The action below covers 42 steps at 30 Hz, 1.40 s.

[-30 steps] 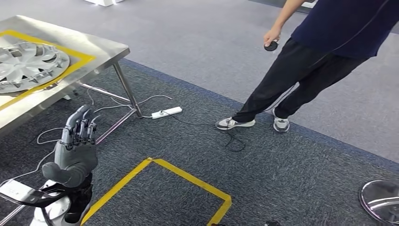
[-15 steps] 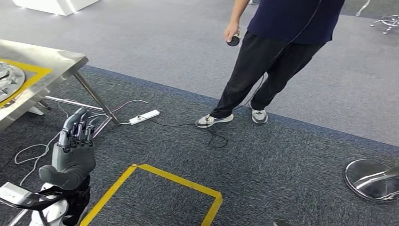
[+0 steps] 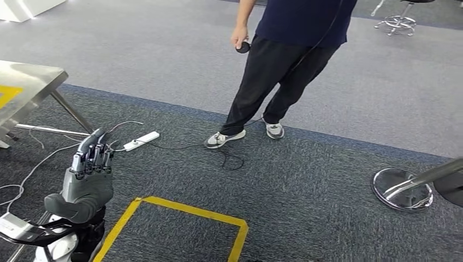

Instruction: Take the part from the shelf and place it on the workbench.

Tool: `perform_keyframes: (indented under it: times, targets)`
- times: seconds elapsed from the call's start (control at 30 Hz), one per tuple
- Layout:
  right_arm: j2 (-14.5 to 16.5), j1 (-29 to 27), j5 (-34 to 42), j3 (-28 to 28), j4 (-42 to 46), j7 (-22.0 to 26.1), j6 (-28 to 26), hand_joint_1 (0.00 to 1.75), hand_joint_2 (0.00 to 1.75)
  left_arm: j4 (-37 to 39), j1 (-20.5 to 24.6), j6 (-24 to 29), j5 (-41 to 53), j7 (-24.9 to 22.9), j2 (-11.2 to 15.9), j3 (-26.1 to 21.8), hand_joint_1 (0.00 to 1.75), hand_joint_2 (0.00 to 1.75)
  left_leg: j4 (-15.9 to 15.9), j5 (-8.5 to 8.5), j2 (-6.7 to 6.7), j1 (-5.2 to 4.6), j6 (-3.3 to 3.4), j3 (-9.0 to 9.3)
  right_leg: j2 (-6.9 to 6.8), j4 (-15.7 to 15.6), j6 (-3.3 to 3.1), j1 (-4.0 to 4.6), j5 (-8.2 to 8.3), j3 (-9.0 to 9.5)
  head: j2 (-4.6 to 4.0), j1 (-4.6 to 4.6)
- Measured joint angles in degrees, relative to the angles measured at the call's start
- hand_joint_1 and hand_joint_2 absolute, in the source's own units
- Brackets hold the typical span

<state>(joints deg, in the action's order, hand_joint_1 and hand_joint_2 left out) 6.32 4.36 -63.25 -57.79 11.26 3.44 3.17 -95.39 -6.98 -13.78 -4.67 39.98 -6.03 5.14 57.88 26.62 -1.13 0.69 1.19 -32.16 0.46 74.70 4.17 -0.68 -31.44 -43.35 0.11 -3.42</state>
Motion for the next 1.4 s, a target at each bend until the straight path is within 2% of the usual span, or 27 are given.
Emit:
perform_keyframes:
  times: [0.03, 0.07, 0.1, 0.17, 0.23, 0.3, 0.37, 0.43, 0.47, 0.5, 0.53, 0.57, 0.6, 0.67, 0.73, 0.8, 0.87, 0.93, 1.0, 1.03, 1.07, 1.1, 1.13, 1.2, 1.23, 1.33, 1.4]
  targets:
    - [0.0, -0.1, 0.0, 0.0, 0.0, 0.0, 0.0, 0.0, 0.0, 0.1, -0.1, 0.0, -0.3, 0.0, 0.0, 0.0, 0.0, 0.0, 0.0, 0.06, -0.57, -0.08, 0.04, 0.05, -0.1, 0.1, -0.06, 0.01, 0.44, 0.11, 0.0, 0.0]
    - [0.0, -0.2, 0.0, 0.0, 0.0, -0.1, 0.0, 0.0, 0.0, 0.1, -0.1, -0.1, -0.9, 0.0, 0.1, 0.0, 0.0, 0.0, 0.0, 0.14, -1.11, -0.13, 0.01, 0.15, -0.29, -2.1, -0.18, 0.03, 1.8, 1.4, 0.0, 0.0]
    - [0.0, -0.2, -0.1, 0.0, 0.0, -0.2, -0.1, 0.0, 0.0, 0.2, -0.1, -0.5, -1.5, 0.0, 0.1, 0.0, 0.0, 0.0, 0.0, 0.27, -1.6, -0.16, -0.08, 0.31, -0.95, -6.1, -0.34, 0.07, 3.66, 3.67, 0.0, -0.01]
    - [0.1, -0.1, -0.4, 0.0, 0.0, -0.4, -0.1, 0.0, 0.0, 0.3, -0.1, -1.8, -2.9, 0.0, 0.1, 0.0, 0.0, 0.0, 0.1, 0.59, -2.45, -0.45, -0.49, 0.63, -3.05, -13.2, -0.8, 0.41, 5.96, 7.71, 0.0, 0.02]
    - [0.2, 0.0, -0.7, 0.0, 0.0, -0.6, -0.1, 0.0, 0.0, 0.4, -0.1, -3.2, -3.8, 0.0, 0.2, 0.0, 0.0, 0.0, 0.1, 0.7, -3.19, -0.72, -1.01, 0.8, -3.74, -15.4, -1.3, 0.68, 6.24, 8.83, 0.0, 0.08]
    - [0.2, 0.0, -0.9, 0.0, 0.0, -0.9, -0.1, 0.0, 0.0, 0.6, -0.1, -3.7, -3.8, 0.0, 0.2, 0.0, 0.0, 0.0, -0.1, 0.84, -3.75, -0.62, -1.62, 0.95, -2.5, -15.6, -1.92, 0.6, 6.58, 8.74, 0.0, 0.1]
    - [0.3, 0.0, -1.0, 0.0, 0.0, -1.0, -0.1, 0.0, 0.0, 0.8, -0.2, -3.2, -3.0, 0.0, 0.2, 0.0, 0.0, 0.0, 1.8, 2.39, -2.37, -0.46, -2.18, 0.25, -1.37, -16.0, -2.6, 0.38, 6.93, 8.79, 0.0, 0.21]
    - [0.3, 0.1, -1.0, 0.0, 0.0, -1.1, -0.1, 0.0, 0.0, 1.0, -0.3, -2.4, -2.4, 0.0, 0.2, 0.1, 0.0, 0.0, 8.0, 5.76, -0.16, -0.38, -2.43, -2.79, -0.24, -16.1, -3.06, 0.23, 7.13, 8.71, 0.0, 0.44]
    - [0.3, 0.2, -1.0, 0.0, 0.0, -1.0, -0.1, 0.0, 0.0, 1.2, -0.4, -2.1, -2.4, 0.0, 0.3, 0.1, 0.0, 0.0, 11.9, 7.31, 0.33, -0.38, -2.47, -4.83, 0.41, -16.1, -3.17, 0.23, 7.17, 8.62, 0.0, 0.52]
    - [0.3, 0.2, -1.0, 0.0, 0.0, -1.0, -0.1, 0.0, 0.0, 1.5, -0.5, -1.8, -2.4, 0.0, 0.3, 0.0, 0.0, 0.0, 14.8, 8.0, 0.53, -0.36, -2.51, -6.44, 1.12, -16.1, -3.23, 0.22, 7.19, 8.58, 0.0, 0.54]
    - [0.3, 0.2, -1.0, 0.0, 0.0, -0.9, -0.1, 0.0, 0.0, 1.7, -0.6, -1.6, -2.5, 0.0, 0.3, 0.0, 0.0, 0.0, 16.0, 7.61, 0.6, -0.34, -2.51, -7.23, 1.84, -16.1, -3.22, 0.2, 7.21, 8.57, 0.0, 0.52]
    - [0.3, 0.1, -1.0, 0.0, 0.0, -0.9, -0.1, 0.0, 0.0, 2.0, -0.7, -1.3, -2.5, 0.0, 0.3, 0.0, 0.0, 0.0, 14.9, 6.14, 0.68, -0.28, -2.51, -6.94, 2.57, -16.1, -3.16, 0.14, 7.25, 8.6, 0.0, 0.52]
    - [0.3, 0.0, -1.1, 0.0, 0.0, -0.9, -0.1, 0.0, 0.0, 2.2, -0.7, -1.0, -2.6, 0.0, 0.3, 0.0, 0.0, 0.0, 11.9, 4.01, 1.03, -0.15, -2.5, -5.66, 3.28, -16.1, -3.05, 0.05, 7.3, 8.63, 0.0, 0.51]
    - [0.3, 0.0, -1.1, 0.0, 0.0, -0.9, -0.1, 0.0, 0.0, 2.5, -0.6, -0.5, -2.8, 0.0, 0.3, 0.0, 0.0, 0.0, 4.5, 0.64, 3.23, 0.35, -2.56, -2.25, 4.68, -15.8, -2.53, 0.01, 7.35, 8.4, 0.0, 0.55]
    - [0.4, 0.0, -1.2, 0.0, 0.0, -0.9, -0.1, 0.0, 0.0, 2.8, -0.6, 0.0, -3.4, 0.0, 0.3, 0.0, 0.0, 0.0, 0.8, -0.13, 4.85, 0.54, -2.35, -0.63, 5.83, -15.7, -1.77, -0.02, 7.49, 7.92, 0.0, 0.6]
    - [0.4, -0.2, -1.2, 0.0, 0.0, -0.9, -0.1, 0.0, 0.0, 3.0, -0.5, 0.2, -4.2, 0.0, 0.1, 0.0, 0.0, 0.0, 0.5, -0.16, 4.18, 0.39, -1.63, -0.6, 6.55, -15.9, -1.04, -0.25, 7.74, 7.47, 0.0, 0.62]
    - [0.4, -0.4, -1.2, 0.0, 0.0, -1.0, -0.1, 0.0, 0.0, 3.0, -0.3, 0.3, -4.6, 0.0, 0.0, 0.0, 0.0, 0.0, 0.3, -0.37, 3.12, 0.41, -0.8, -0.49, 4.67, -14.4, -0.53, -0.16, 6.72, 6.49, 0.0, 0.38]
    - [0.4, -0.3, -1.3, 0.0, 0.0, -1.1, -0.1, 0.0, 0.0, 3.1, -0.3, 0.5, -4.8, 0.0, 0.0, 0.0, 0.0, 0.0, 0.2, -0.37, 1.85, 0.26, -0.23, -0.45, 1.45, -8.3, -0.27, 0.04, 3.28, 3.61, 0.0, 0.08]
    - [0.4, -0.2, -1.3, 0.0, 0.0, -1.2, 0.0, 0.0, 0.0, 3.1, -0.4, 1.1, -4.9, 0.0, -0.1, 0.0, 0.0, 0.0, 0.3, -0.29, 0.47, -0.02, 0.01, -0.44, 0.14, -1.0, -0.13, 0.01, 0.11, 0.23, 0.0, 0.03]
    - [0.5, -0.3, -1.3, 0.0, 0.0, -1.3, 0.0, 0.0, 0.0, 3.2, -0.4, 1.5, -4.9, 0.0, -0.1, 0.0, 0.0, 0.0, 0.3, -0.24, -0.15, -0.11, 0.05, -0.41, -0.04, 0.5, -0.14, 0.01, -0.11, -0.32, 0.0, 0.03]
    - [0.5, -0.3, -1.3, 0.0, 0.0, -1.3, 0.0, 0.0, 0.0, 3.2, -0.4, 1.9, -4.9, 0.0, -0.2, 0.0, 0.0, 0.0, 0.3, -0.18, -0.73, -0.17, 0.05, -0.34, -0.16, -0.3, -0.2, 0.02, 0.68, 0.27, 0.0, 0.03]
    - [0.5, -0.4, -1.2, 0.0, 0.0, -1.3, 0.0, 0.0, 0.0, 3.3, -0.4, 2.2, -4.9, 0.0, -0.2, 0.0, 0.0, 0.0, 0.3, -0.1, -1.28, -0.19, 0.0, -0.22, -0.46, -3.4, -0.31, 0.03, 2.31, 2.1, 0.0, 0.02]
    - [0.5, -0.4, -1.2, 0.0, 0.0, -1.3, 0.0, 0.0, 0.0, 3.3, -0.4, 2.3, -5.0, 0.0, -0.3, 0.0, 0.0, 0.0, 0.3, 0.03, -1.77, -0.24, -0.14, -0.04, -1.45, -7.7, -0.44, 0.09, 3.99, 4.55, 0.0, 0.01]
    - [0.5, -0.2, -1.2, 0.0, 0.0, -1.3, 0.0, 0.0, 0.0, 3.3, -0.4, 2.5, -5.0, -0.1, -0.4, 0.0, 0.0, 0.0, 0.3, 0.31, -2.63, -0.51, -0.64, 0.28, -3.2, -14.1, -0.92, 0.34, 6.04, 8.37, 0.0, 0.09]
    - [0.5, -0.2, -1.2, 0.0, 0.0, -1.3, 0.0, 0.0, 0.0, 3.3, -0.4, 2.6, -5.0, -0.2, -0.4, 0.0, 0.0, 0.0, 0.3, 0.35, -2.98, -0.62, -0.94, 0.39, -3.62, -15.2, -1.21, 0.49, 6.25, 8.99, 0.0, 0.14]
    - [0.5, -0.2, -1.2, 0.0, 0.0, -1.2, 0.0, 0.0, 0.0, 3.3, -0.4, 3.2, -5.2, -0.3, -0.6, 0.0, 0.0, 0.0, 0.2, 0.54, -3.6, -0.47, -1.9, 0.55, -2.08, -15.7, -2.26, 0.62, 6.66, 8.88, 0.0, 0.18]
    - [0.5, -0.3, -1.2, 0.0, 0.0, -1.3, 0.0, 0.0, 0.0, 3.3, -0.4, 3.7, -5.5, -0.5, -0.7, 0.0, 0.0, 0.0, 2.9, 2.59, -1.84, -0.29, -2.42, -0.59, -1.03, -16.1, -2.95, 0.35, 7.01, 9.05, 0.0, 0.39]
